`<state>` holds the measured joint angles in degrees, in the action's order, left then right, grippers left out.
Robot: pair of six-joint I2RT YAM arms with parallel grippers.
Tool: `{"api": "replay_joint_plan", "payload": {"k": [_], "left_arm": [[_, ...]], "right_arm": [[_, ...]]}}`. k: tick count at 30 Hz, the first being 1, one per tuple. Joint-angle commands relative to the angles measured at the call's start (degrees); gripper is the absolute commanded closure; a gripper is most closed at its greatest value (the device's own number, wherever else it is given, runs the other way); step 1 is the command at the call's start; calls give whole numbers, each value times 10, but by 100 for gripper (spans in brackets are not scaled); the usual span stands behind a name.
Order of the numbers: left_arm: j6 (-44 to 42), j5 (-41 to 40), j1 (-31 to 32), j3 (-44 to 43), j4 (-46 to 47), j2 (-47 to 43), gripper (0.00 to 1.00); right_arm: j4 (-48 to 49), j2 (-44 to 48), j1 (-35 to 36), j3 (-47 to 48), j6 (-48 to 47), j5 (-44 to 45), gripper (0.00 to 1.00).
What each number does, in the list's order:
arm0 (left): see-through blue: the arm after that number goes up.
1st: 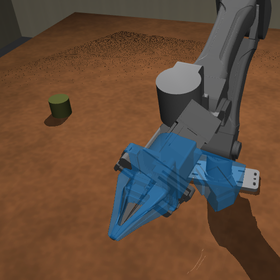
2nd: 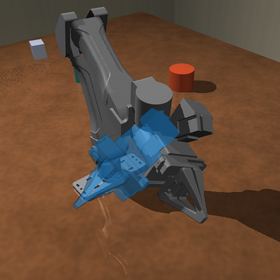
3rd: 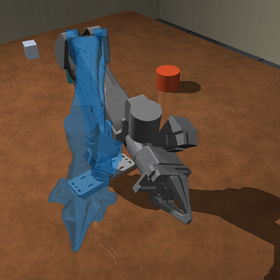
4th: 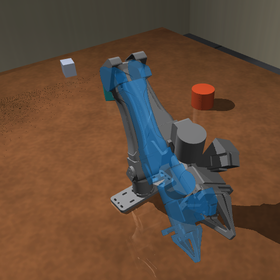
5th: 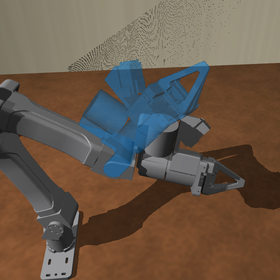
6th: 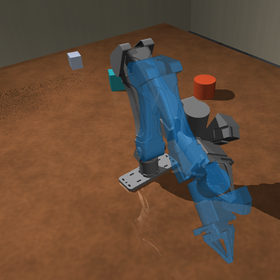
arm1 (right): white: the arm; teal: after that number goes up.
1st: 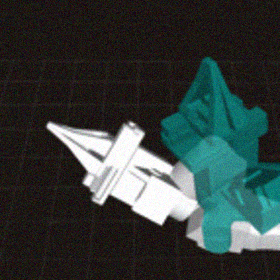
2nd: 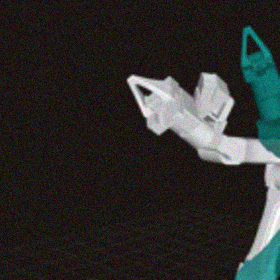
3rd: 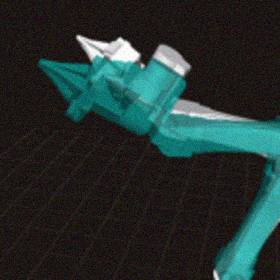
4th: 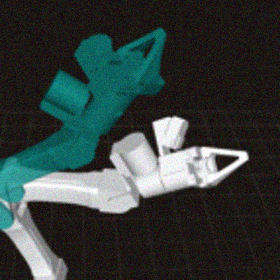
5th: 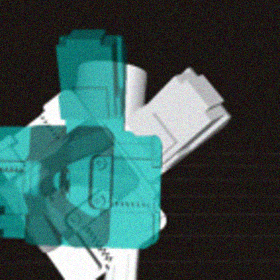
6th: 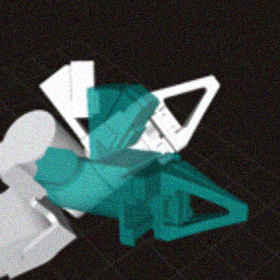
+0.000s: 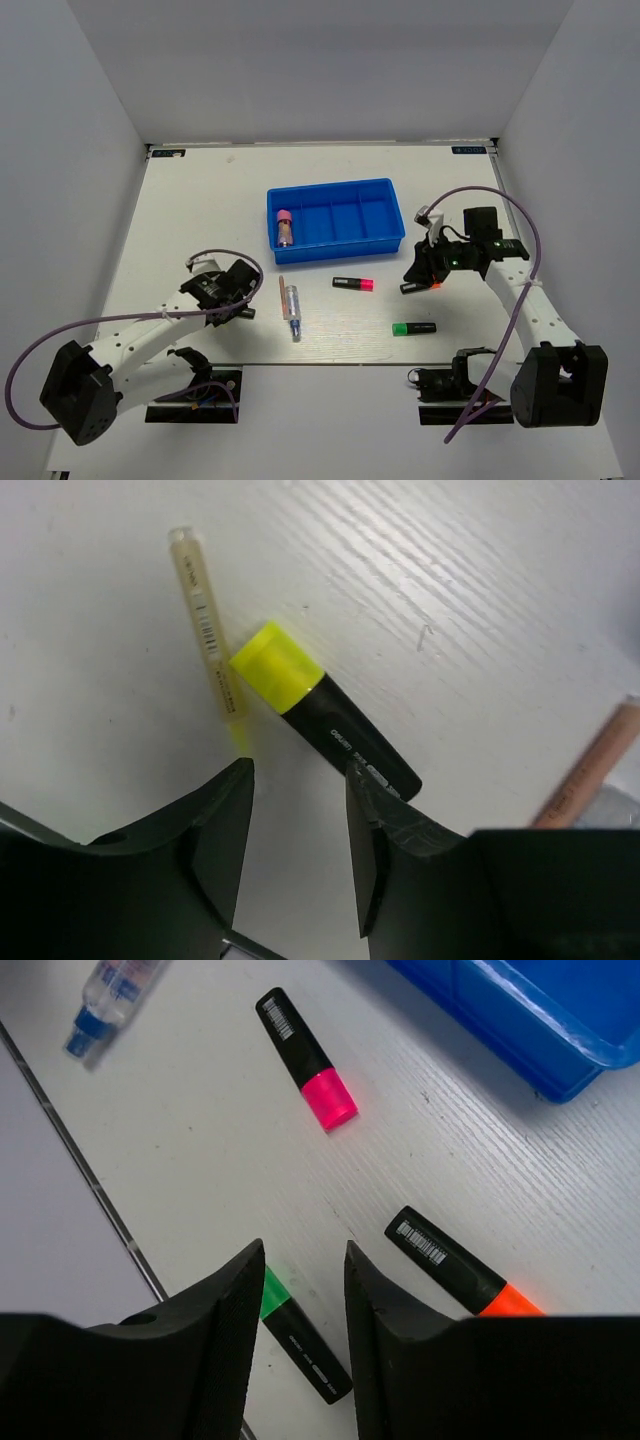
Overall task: Sort the stationery into containers
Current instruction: Pick up the pen from the center of the board.
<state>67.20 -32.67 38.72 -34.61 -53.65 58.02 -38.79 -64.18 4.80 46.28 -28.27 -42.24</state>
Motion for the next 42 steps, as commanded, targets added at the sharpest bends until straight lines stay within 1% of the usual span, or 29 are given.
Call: {"api": "replay_joint_plan", "payload": {"k": [1,3,4,6,8,9,11,14,17,20,21,22,25,26,29,30,31,32,33,34,35,36,37,38,39,40,42], "left_arm": [[180,-14,-4,17,-12,3,47],[193,-10,-4,20,-1,13,43],[200,-6,-5,18,12,26,36],[221,-5,-6,5,7,58,36],[234,2,-8,-10,6,76,36],[236,4,-11,-12,15,98,36],[245,5,-13,-16,36,110,36],[254,5,-23,-26,50,149,39],[264,4,-23,-37,43,172,40],[274,4,-26,-39,45,193,45],[278,2,-25,-35,50,196,49],[281,3,-26,-30,59,200,57],[287,6,-26,-22,72,216,64],[286,8,-26,-21,74,223,70],[280,11,-26,-20,79,231,81],[274,14,-26,-21,79,228,90],[242,16,-25,-26,80,224,94],[229,11,-23,-40,73,214,100],[199,4,-15,-48,66,201,100],[185,-20,-2,-60,58,195,100],[163,-33,5,-99,19,180,100],[127,-45,16,-113,12,170,100],[110,-58,19,-125,2,163,100],[96,-59,25,-150,-2,151,100],[47,-60,27,-173,-5,141,100],[37,-59,27,-196,-7,135,100],[-14,-57,31,-228,-7,122,100]], "right_arm": [[0,-3,9,21,-33,-20,59],[5,-3,19,21,-51,-17,51],[4,-1,21,19,-59,-17,45],[12,-2,29,14,-84,-14,34],[16,-2,34,7,-102,-9,32],[18,-6,37,6,-110,-8,32],[18,-6,40,0,-115,-10,32],[21,-3,44,-15,-123,-14,32],[23,1,46,-21,-123,-11,32],[23,5,46,-21,-131,-8,31],[24,5,46,-22,-136,-7,31],[23,4,45,-23,-142,-2,31],[20,5,47,-24,-172,7,31],[20,4,48,-23,-175,11,31],[17,3,50,-18,-193,23,31],[16,3,49,-17,-195,23,31],[14,1,50,-17,-199,26,31],[16,1,49,-15,-199,27,31],[14,-1,49,-15,-204,27,31],[12,-4,50,-16,-208,27,30],[13,-5,50,-17,-208,25,30],[13,-5,51,-18,-209,24,27],[11,-9,50,-16,-212,22,25],[6,-11,50,-18,-214,16,16],[0,-13,51,-15,-216,6,12],[-5,-16,51,-12,-220,-5,11],[-24,-21,54,-8,-236,-12,11]]}}
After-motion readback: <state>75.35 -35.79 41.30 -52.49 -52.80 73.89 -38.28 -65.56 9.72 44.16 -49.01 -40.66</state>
